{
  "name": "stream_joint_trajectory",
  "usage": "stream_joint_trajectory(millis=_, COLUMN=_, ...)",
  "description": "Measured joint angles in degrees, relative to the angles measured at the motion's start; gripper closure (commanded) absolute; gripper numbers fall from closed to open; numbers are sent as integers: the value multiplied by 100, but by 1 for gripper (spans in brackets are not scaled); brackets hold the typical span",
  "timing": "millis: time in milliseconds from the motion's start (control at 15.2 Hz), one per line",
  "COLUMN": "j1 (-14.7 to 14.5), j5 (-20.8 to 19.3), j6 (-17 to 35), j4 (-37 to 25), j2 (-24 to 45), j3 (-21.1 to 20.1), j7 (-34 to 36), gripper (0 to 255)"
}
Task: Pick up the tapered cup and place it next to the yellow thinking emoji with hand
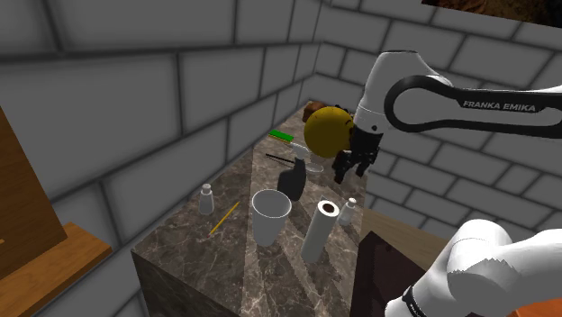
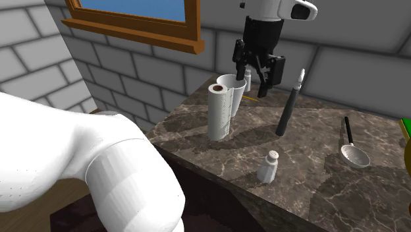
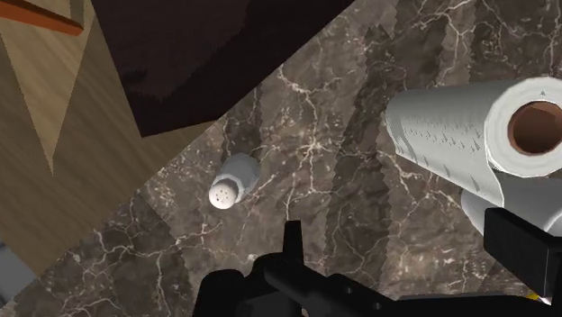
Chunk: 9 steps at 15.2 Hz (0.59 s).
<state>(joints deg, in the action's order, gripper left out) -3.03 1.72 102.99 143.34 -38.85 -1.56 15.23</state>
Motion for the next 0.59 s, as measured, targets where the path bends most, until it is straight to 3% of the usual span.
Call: stream_joint_trajectory(millis=594, j1=-360, j5=716, j6=1665, j4=-64, j2=1381, j3=-367, j7=457, gripper=0)
